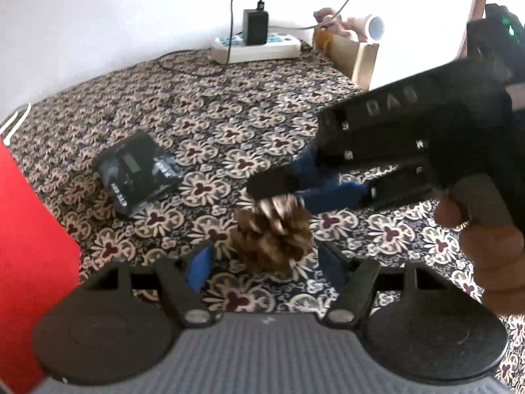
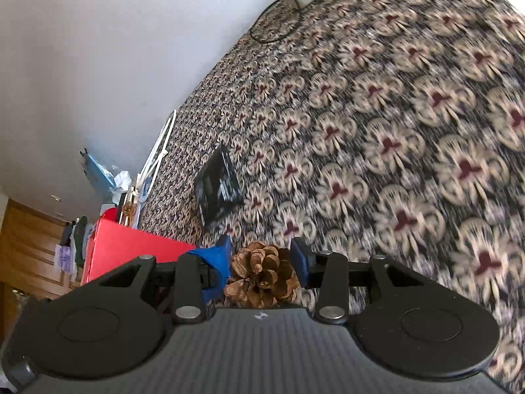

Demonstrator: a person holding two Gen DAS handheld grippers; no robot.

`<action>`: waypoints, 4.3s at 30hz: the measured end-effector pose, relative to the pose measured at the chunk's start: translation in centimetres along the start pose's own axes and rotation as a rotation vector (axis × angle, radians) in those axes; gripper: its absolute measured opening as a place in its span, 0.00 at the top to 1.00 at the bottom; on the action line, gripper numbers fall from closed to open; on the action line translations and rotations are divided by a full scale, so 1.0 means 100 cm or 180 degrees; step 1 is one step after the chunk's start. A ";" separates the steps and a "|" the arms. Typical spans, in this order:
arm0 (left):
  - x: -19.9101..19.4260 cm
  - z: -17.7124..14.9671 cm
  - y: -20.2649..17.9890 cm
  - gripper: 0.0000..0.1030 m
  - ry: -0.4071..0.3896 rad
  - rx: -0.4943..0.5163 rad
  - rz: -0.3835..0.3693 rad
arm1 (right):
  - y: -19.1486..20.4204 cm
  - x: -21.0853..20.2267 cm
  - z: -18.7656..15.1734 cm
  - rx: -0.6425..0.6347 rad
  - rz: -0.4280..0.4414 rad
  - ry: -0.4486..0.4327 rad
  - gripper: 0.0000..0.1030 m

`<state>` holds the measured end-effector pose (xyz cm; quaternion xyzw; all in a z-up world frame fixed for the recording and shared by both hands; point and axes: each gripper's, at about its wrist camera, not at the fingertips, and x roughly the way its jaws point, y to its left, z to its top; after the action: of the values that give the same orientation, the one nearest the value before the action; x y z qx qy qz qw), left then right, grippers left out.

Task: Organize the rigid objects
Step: 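Grasp the brown pine cone with the right gripper, then carry the pine cone with the right gripper into the red box, then lower the pine cone into the box and open the right gripper, then withdraw the right gripper up out of the red box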

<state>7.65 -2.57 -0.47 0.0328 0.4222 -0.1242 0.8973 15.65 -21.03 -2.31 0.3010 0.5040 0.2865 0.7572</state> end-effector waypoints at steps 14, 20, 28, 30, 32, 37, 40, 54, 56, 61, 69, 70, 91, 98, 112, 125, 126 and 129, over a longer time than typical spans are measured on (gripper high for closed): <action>-0.032 -0.036 -0.030 0.50 0.0101 0.0183 -0.0126 | -0.014 -0.030 -0.048 0.0393 0.0144 0.0060 0.75; -0.056 -0.055 -0.037 0.50 0.0168 0.0187 -0.0240 | -0.015 -0.043 -0.075 0.0525 0.0205 0.0173 0.76; -0.107 -0.069 -0.032 0.52 0.0057 0.0100 -0.0171 | 0.009 -0.047 -0.100 0.0592 0.0476 0.0277 0.76; -0.118 -0.068 -0.029 0.52 -0.0020 0.0060 -0.0104 | 0.021 -0.044 -0.100 0.0550 0.0554 0.0277 0.76; -0.132 -0.066 -0.024 0.52 -0.0124 0.0021 -0.0002 | 0.038 -0.036 -0.099 0.0461 0.0640 0.0268 0.76; -0.170 -0.061 -0.004 0.53 -0.0421 -0.0069 0.0177 | 0.081 -0.028 -0.091 0.0229 0.0846 0.0212 0.76; -0.189 -0.057 0.012 0.53 -0.0580 -0.0087 0.0252 | 0.113 -0.023 -0.088 0.0060 0.0915 0.0127 0.76; -0.234 -0.059 0.141 0.53 -0.0762 -0.0174 0.0146 | 0.204 0.045 -0.104 -0.0248 0.0854 -0.0123 0.76; -0.232 -0.064 0.158 0.53 -0.0698 -0.0199 0.0056 | 0.208 0.052 -0.109 -0.0225 0.0781 -0.0141 0.76; -0.220 -0.073 0.182 0.54 -0.0527 -0.0243 -0.0171 | 0.219 0.064 -0.122 -0.0310 0.0528 -0.0303 0.76; -0.211 -0.079 0.197 0.54 -0.0416 -0.0169 -0.0357 | 0.229 0.066 -0.136 -0.0402 0.0232 -0.0534 0.76; -0.210 -0.079 0.198 0.54 -0.0402 -0.0166 -0.0363 | 0.230 0.066 -0.137 -0.0404 0.0215 -0.0547 0.76; -0.203 -0.069 0.205 0.36 -0.0057 -0.0158 0.0161 | 0.229 0.054 -0.153 -0.0379 -0.0024 -0.0734 0.76; -0.204 -0.067 0.204 0.34 0.0002 -0.0172 0.0307 | 0.228 0.049 -0.160 -0.0400 -0.0004 -0.0781 0.76; -0.218 -0.064 0.193 0.32 0.0086 -0.0430 0.0809 | 0.227 0.035 -0.150 -0.0963 -0.0046 -0.0683 0.76; -0.220 -0.041 0.147 0.32 0.0032 -0.0515 0.1013 | 0.197 0.004 -0.128 -0.1038 0.0094 -0.0603 0.76; -0.219 -0.039 0.144 0.32 0.0034 -0.0521 0.1015 | 0.194 0.002 -0.127 -0.1059 0.0078 -0.0600 0.76; -0.214 -0.032 0.132 0.32 0.0042 -0.0528 0.1024 | 0.184 -0.004 -0.123 -0.1113 -0.0001 -0.0591 0.76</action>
<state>-4.52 14.94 13.30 0.0266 0.4262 0.0564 0.9025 1.56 -7.18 7.81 0.1900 0.3746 0.3407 0.8411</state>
